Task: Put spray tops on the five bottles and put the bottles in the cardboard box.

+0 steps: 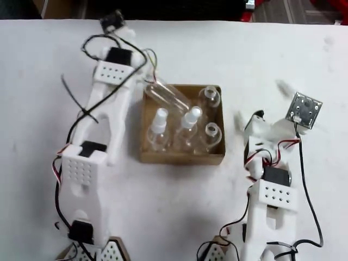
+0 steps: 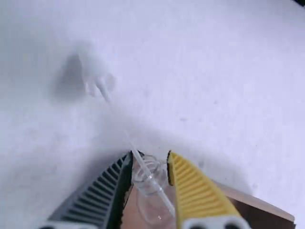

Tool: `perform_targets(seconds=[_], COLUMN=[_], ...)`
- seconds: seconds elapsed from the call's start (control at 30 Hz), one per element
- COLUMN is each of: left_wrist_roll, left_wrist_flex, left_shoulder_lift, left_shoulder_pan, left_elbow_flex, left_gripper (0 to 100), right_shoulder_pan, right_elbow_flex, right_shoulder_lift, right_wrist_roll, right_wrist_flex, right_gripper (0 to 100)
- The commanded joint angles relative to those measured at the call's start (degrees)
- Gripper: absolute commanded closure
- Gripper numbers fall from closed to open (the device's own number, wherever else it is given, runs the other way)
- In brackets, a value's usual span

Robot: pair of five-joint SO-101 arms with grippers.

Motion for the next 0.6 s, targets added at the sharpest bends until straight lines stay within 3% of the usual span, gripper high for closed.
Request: perform_targets(seconds=[0.0, 0.37, 0.57], left_wrist_roll=[-3.08, -10.64, -22.33], left_wrist_flex=[4.31, 15.30, 25.85], left_shoulder_lift=[-1.10, -1.36, -1.19], left_shoulder_pan=[-3.47, -6.81, -12.62], left_elbow_flex=[-10.11, -24.70, -39.38], left_gripper=[95, 95, 95], right_shoulder_pan=[-0.57, -0.66, -0.66], right_elbow_flex=[-0.35, -0.35, -0.35], right_shoulder_lift=[-1.19, -0.92, -0.84], right_wrist_roll=[-0.09, -0.09, -0.09], right_wrist_flex=[-1.27, -1.36, -1.36], right_gripper=[80.8, 80.8, 80.8])
